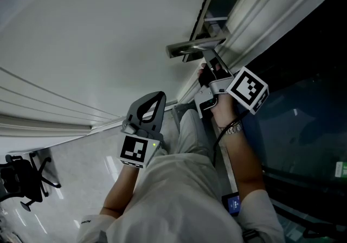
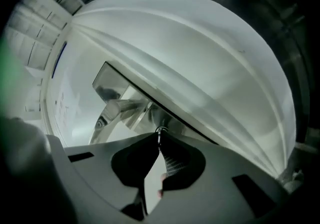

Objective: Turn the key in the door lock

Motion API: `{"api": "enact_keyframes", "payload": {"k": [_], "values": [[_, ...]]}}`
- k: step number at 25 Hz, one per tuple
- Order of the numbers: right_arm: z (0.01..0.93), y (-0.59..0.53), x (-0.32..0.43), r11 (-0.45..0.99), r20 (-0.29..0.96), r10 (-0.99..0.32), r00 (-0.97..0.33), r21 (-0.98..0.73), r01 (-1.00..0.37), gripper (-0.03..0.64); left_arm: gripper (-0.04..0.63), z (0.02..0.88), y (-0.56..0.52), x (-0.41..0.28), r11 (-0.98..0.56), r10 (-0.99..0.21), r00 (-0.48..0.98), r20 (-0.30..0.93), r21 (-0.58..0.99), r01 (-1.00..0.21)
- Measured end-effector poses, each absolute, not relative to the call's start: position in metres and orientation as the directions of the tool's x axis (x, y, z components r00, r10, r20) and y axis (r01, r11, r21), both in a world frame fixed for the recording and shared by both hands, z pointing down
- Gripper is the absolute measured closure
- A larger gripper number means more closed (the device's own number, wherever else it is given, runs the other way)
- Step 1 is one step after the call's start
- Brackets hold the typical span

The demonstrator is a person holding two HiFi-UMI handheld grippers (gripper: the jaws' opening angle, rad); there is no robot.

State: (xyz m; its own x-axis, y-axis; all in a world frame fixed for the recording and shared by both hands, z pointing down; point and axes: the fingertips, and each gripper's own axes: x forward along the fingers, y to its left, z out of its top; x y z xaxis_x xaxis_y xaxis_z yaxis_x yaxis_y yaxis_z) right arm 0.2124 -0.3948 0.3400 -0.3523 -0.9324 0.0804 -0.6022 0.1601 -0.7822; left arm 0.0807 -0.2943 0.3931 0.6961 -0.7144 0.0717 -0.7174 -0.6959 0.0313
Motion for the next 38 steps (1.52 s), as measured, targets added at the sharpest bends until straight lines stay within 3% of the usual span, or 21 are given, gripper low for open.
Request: {"api": "enact_keyframes", "payload": {"k": [5, 9, 12, 16, 21, 25, 30, 35, 38], "values": [[0.342, -0.396, 0.214, 0.142, 0.065, -0.932, -0.356, -0.840, -0.524, 0.603, 0.589, 0.395, -0.293, 0.079, -0.697, -0.714, 0.697, 0.068, 0.027, -0.716], [0.340, -0.396, 0.211, 0.174, 0.084, -0.928, -0.363, -0.764, -0.621, 0.603, 0.589, 0.396, -0.291, 0.077, -0.695, -0.716, 0.695, 0.073, 0.030, -0.719], [0.340, -0.392, 0.209, 0.227, 0.121, -0.912, -0.392, -0.646, -0.728, 0.510, 0.589, 0.394, -0.290, 0.075, -0.695, -0.715, 0.696, 0.069, 0.031, -0.718], [0.343, -0.384, 0.198, 0.307, 0.208, -0.890, -0.406, -0.383, -0.871, 0.451, 0.589, 0.392, -0.288, 0.068, -0.693, -0.719, 0.692, 0.063, 0.025, -0.721], [0.341, -0.378, 0.200, 0.307, 0.267, -0.930, -0.252, 0.187, -0.933, 0.443, 0.590, 0.392, -0.288, 0.069, -0.698, -0.713, 0.698, 0.059, 0.020, -0.715], [0.340, -0.375, 0.195, 0.277, 0.256, -0.953, -0.165, 0.504, -0.818, 0.443, 0.589, 0.391, -0.286, 0.068, -0.699, -0.713, 0.699, 0.058, 0.022, -0.715], [0.340, -0.373, 0.196, 0.195, 0.196, -0.979, -0.056, 0.826, -0.529, 0.443, 0.589, 0.391, -0.283, 0.066, -0.702, -0.709, 0.702, 0.062, 0.020, -0.711], [0.336, -0.376, 0.191, 0.123, 0.115, -0.992, -0.052, 0.972, -0.200, 0.444, 0.589, 0.391, -0.282, 0.062, -0.696, -0.716, 0.696, 0.054, 0.015, -0.718], [0.341, -0.379, 0.188, 0.124, 0.117, -0.991, -0.072, 0.987, -0.099, 0.445, 0.589, 0.395, -0.281, 0.060, -0.688, -0.723, 0.688, 0.067, 0.030, -0.726]]}}
